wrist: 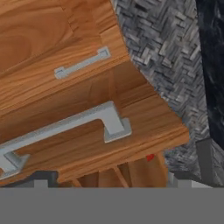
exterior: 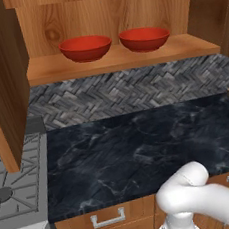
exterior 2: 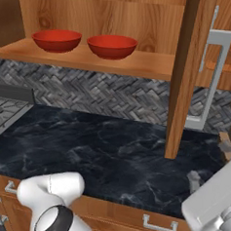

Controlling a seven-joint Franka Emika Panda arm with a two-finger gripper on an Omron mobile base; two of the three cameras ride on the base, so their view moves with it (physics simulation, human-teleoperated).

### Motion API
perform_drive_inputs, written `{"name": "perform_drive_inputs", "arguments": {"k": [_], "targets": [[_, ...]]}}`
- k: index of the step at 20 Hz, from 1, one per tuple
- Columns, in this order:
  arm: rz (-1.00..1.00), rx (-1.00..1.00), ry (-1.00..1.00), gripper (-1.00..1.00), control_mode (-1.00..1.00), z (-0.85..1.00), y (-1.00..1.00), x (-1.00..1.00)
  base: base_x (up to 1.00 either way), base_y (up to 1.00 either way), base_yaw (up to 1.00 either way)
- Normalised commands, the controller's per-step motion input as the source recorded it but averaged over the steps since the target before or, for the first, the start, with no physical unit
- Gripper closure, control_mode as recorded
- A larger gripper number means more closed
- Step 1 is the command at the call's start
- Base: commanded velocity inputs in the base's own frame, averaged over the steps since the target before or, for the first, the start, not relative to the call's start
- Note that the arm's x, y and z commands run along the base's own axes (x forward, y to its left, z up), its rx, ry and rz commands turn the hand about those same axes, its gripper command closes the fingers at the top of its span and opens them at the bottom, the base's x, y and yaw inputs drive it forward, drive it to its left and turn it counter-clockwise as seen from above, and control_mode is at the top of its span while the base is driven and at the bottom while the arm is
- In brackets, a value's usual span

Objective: Open the cabinet. Pick the bowls from the counter and place them in the cabinet. Then close the cabinet.

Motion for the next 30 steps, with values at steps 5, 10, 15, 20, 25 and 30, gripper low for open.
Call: {"name": "perform_drive_inputs", "arguments": {"k": [5,10,15,20,25,30], "targets": [[0.08,-0.03,-0.14,-1.0,-1.0,-0.43,-0.06,0.34,0.0,0.0,0.0],[0.04,-0.04,-0.26,-1.0,-1.0,-0.53,0.01,0.2,0.0,0.0,0.0],[0.0,0.0,-0.03,-1.0,-1.0,-0.04,0.0,0.37,0.0,0.0,0.0],[0.0,0.0,0.0,-1.0,-1.0,-0.02,0.0,0.38,0.0,0.0,0.0],[0.0,0.0,-0.01,-1.0,-1.0,-0.18,0.08,0.28,0.0,0.0,0.0],[0.0,-0.02,-0.03,-1.0,-1.0,-0.11,0.3,0.27,0.0,0.0,0.0]]}}
